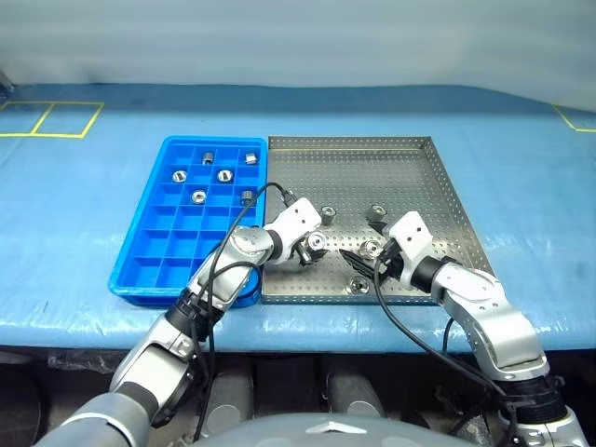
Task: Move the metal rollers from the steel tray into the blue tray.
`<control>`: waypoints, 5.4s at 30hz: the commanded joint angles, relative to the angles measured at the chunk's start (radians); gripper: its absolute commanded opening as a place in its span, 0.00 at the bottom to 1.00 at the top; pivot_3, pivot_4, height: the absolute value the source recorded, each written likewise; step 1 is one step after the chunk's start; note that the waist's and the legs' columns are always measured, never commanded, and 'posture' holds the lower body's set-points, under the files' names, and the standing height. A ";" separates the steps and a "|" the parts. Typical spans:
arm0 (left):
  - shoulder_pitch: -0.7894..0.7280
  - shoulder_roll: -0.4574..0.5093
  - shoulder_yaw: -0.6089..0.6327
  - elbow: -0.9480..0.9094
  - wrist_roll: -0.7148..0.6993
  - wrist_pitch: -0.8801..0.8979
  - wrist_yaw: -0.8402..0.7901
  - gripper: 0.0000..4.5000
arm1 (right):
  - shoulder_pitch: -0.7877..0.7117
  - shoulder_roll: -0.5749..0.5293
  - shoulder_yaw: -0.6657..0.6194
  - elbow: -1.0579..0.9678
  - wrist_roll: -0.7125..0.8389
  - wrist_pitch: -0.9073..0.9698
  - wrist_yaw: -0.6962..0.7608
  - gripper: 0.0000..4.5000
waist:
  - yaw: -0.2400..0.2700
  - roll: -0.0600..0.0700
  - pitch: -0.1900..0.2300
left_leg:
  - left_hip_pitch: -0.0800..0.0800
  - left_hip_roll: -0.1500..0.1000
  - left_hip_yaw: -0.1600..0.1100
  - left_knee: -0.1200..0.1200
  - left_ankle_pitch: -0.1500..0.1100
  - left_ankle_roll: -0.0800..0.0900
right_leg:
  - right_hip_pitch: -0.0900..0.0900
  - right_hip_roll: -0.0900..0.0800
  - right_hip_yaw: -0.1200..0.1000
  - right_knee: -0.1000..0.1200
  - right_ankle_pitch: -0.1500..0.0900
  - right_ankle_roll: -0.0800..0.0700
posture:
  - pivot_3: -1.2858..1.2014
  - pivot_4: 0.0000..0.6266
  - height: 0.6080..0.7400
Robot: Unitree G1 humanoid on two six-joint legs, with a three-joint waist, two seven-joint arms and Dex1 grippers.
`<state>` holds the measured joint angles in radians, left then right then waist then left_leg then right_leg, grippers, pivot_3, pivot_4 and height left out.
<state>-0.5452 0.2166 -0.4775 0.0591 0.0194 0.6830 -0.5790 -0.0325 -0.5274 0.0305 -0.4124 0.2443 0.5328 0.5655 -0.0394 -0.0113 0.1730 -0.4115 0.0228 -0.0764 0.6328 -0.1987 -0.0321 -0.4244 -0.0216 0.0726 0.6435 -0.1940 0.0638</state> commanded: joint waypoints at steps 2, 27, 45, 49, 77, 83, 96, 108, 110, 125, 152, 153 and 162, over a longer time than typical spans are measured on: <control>-0.035 -0.025 -0.015 0.047 0.020 -0.045 -0.013 0.99 | 0.013 -0.009 -0.031 -0.058 0.014 -0.002 -0.003 1.00 | -0.003 0.000 0.000 | 0.000 0.000 0.000 0.000 0.000 0.000 | 0.000 0.000 0.000 0.000 0.000 0.000 | 0.50 0.24 1.00; 0.026 -0.015 0.217 -0.268 -0.127 0.070 -0.002 0.41 | -0.047 0.001 0.071 0.020 0.018 -0.034 0.094 1.00 | -0.018 0.000 0.000 | 0.000 0.000 0.000 0.000 0.000 0.000 | 0.000 0.000 0.000 0.000 0.000 0.000 | 0.53 0.24 1.00; 0.196 0.056 0.535 -0.454 0.178 0.209 0.601 0.41 | -0.140 0.031 0.152 0.103 -0.010 -0.081 0.154 1.00 | 0.052 -0.002 0.001 | 0.000 -0.001 -0.002 -0.001 0.001 0.000 | 0.001 -0.001 -0.001 -0.001 0.001 0.001 | 0.58 0.24 1.00; 0.201 0.053 0.512 -0.398 0.186 0.194 0.602 0.41 | -0.136 0.034 0.155 0.097 -0.012 -0.084 0.149 1.00 | 0.057 -0.002 0.001 | 0.000 -0.001 -0.002 -0.001 0.001 0.000 | 0.001 -0.001 -0.002 -0.001 0.001 0.001 | 0.57 0.24 1.00; 0.083 -0.064 0.331 -0.265 -0.132 -0.037 0.180 0.91 | -0.071 -0.004 0.082 0.006 -0.003 -0.048 0.083 1.00 | 0.048 -0.002 0.001 | -0.001 -0.002 -0.001 -0.001 0.001 -0.001 | 0.001 -0.002 -0.002 -0.001 0.001 0.001 | 0.54 0.24 1.00; -0.048 -0.069 0.210 0.019 -0.058 -0.140 0.142 0.91 | 0.009 -0.023 0.034 -0.073 -0.003 -0.019 0.044 1.00 | 0.015 -0.002 0.001 | 0.000 -0.002 -0.001 0.000 0.002 0.000 | 0.001 -0.002 -0.001 0.000 0.001 0.001 | 0.51 0.24 1.00; -0.253 -0.190 0.177 0.567 0.023 -0.365 0.139 0.91 | 0.118 -0.019 -0.003 -0.177 -0.007 0.009 -0.030 1.00 | -0.044 -0.002 0.001 | -0.001 -0.002 -0.001 0.000 0.002 0.001 | 0.000 -0.002 0.000 -0.001 0.001 0.002 | 0.46 0.24 1.00; -0.286 -0.222 0.214 0.713 0.049 -0.404 0.196 0.64 | 0.111 -0.017 0.009 -0.171 -0.010 0.012 -0.042 1.00 | -0.063 -0.002 0.001 | -0.001 -0.002 0.000 0.000 0.002 0.001 | 0.000 -0.002 0.001 -0.001 0.001 0.002 | 0.46 0.24 1.00; -0.283 -0.219 0.220 0.709 0.051 -0.401 0.197 0.49 | 0.105 -0.016 0.013 -0.166 -0.011 0.011 -0.042 1.00 | -0.066 -0.002 0.001 | -0.001 -0.002 0.000 0.000 0.002 0.001 | 0.000 -0.002 0.001 0.000 0.001 0.002 | 0.47 0.24 1.00; -0.163 -0.183 0.341 0.284 -0.054 -0.241 0.157 0.38 | 0.014 0.013 0.076 -0.075 -0.006 -0.009 -0.004 1.00 | -0.065 -0.002 0.001 | -0.001 -0.002 -0.001 -0.002 0.002 0.001 | -0.001 -0.002 0.001 0.000 0.001 0.002 | 0.49 0.24 1.00; 0.545 0.101 0.727 -1.041 -0.062 0.663 0.429 0.38 | -0.309 0.089 0.232 0.234 0.000 -0.101 0.247 1.00 | 0.138 -0.006 0.003 | 0.001 0.000 -0.004 -0.003 0.003 0.000 | 0.001 -0.001 -0.004 0.000 0.000 -0.001 | 0.68 0.24 1.00; 0.550 0.096 0.722 -1.033 -0.060 0.659 0.435 0.38 | -0.312 0.090 0.235 0.237 -0.002 -0.103 0.250 1.00 | 0.145 -0.006 0.003 | 0.001 0.000 -0.004 -0.003 0.003 0.000 | 0.001 -0.001 -0.004 0.000 0.000 -0.001 | 0.68 0.24 1.00; 0.539 0.091 0.669 -0.911 -0.058 0.591 0.466 0.38 | -0.287 0.083 0.226 0.209 -0.004 -0.101 0.249 1.00 | 0.185 -0.006 0.003 | -0.001 0.000 -0.004 -0.003 0.002 0.000 | -0.001 -0.002 -0.004 -0.001 0.000 -0.002 | 0.66 0.24 1.00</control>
<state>0.0092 0.2995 0.1979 -0.8574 -0.0470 1.3081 -0.1179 -0.3260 -0.4386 0.2715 -0.1652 0.2345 0.4452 0.8098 0.1456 -0.0176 0.1764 -0.4121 0.0223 -0.0802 0.6294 -0.1962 -0.0321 -0.4253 -0.0232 0.0681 0.6428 -0.1945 0.0621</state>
